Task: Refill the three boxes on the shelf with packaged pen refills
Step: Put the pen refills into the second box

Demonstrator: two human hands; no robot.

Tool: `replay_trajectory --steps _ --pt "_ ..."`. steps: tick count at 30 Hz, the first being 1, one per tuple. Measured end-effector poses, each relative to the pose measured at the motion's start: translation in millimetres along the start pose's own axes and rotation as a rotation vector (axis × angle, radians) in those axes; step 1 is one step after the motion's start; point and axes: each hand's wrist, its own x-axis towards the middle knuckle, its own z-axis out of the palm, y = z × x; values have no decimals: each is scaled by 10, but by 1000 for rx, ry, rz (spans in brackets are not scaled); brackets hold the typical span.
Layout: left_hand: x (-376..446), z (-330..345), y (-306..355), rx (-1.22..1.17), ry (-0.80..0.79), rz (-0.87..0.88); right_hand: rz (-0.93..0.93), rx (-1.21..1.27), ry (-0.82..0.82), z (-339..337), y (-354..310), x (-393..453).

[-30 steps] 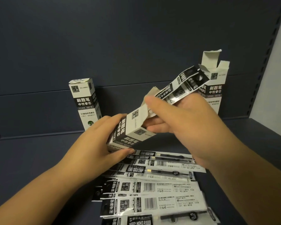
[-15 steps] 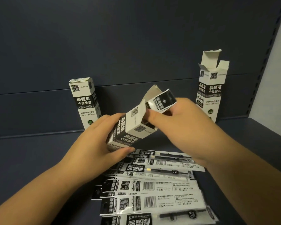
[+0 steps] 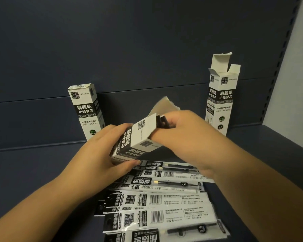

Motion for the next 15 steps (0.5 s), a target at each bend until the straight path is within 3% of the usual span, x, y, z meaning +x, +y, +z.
replay_trajectory --steps 4,8,15 --pt "9 19 -12 -5 7 -9 -4 27 -27 -93 -25 -15" --pt "9 26 -17 -5 11 -12 -7 79 57 -191 -28 -6" --pt "4 30 37 27 -17 30 -2 0 -38 -25 16 22"
